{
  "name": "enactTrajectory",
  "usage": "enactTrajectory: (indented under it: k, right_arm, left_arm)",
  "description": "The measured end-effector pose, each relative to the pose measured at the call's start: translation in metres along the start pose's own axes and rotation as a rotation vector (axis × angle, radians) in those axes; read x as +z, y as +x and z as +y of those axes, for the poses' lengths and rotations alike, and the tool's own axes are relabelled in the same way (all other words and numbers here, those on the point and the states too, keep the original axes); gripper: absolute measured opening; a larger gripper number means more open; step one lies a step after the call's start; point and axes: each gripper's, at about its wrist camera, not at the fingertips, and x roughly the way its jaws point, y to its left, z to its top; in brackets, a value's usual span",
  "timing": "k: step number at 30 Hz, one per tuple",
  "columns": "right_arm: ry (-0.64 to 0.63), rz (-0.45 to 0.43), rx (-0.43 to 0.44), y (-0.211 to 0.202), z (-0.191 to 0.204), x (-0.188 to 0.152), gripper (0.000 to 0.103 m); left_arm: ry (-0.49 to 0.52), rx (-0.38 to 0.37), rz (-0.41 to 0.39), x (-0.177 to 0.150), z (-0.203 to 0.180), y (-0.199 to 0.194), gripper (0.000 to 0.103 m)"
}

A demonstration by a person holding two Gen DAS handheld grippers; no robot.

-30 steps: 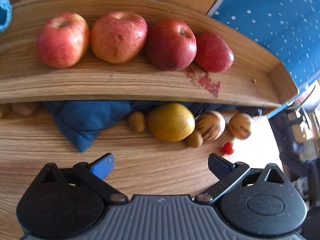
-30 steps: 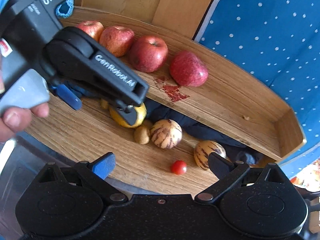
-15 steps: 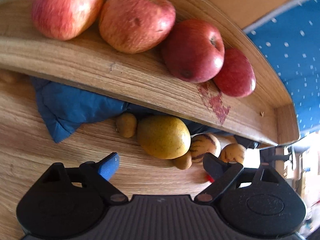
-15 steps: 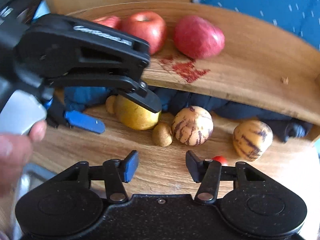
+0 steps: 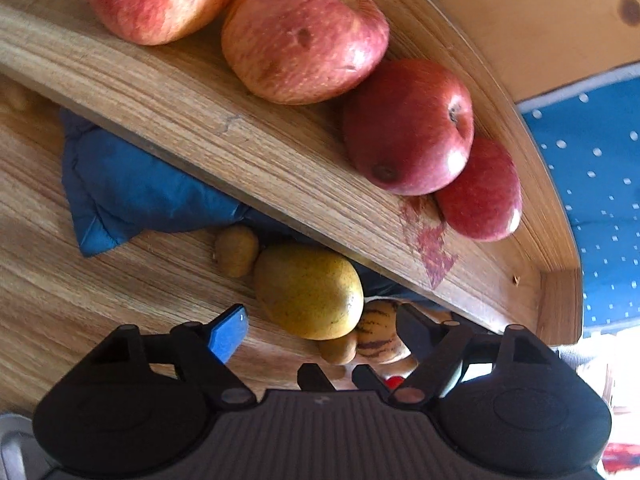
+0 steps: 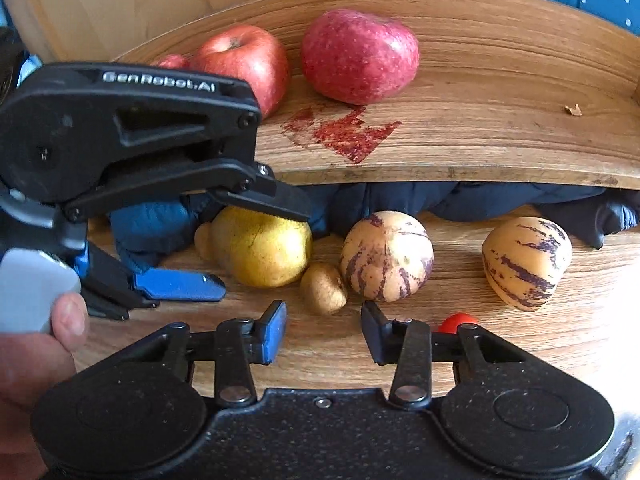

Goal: Organize fruits
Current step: 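Grasp another yellow pear with the left tool while the right tool reaches a kiwi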

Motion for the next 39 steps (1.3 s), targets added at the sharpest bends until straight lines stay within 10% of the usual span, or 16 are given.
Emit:
enactTrajectory:
  k: [39]
  right_arm:
    - [-0.118, 0.01, -0.036, -0.022, 0.004, -0.02, 0.03]
  left_arm:
    - [-0.018, 0.028, 0.107, -0.009, 0.042, -0.011, 0.065]
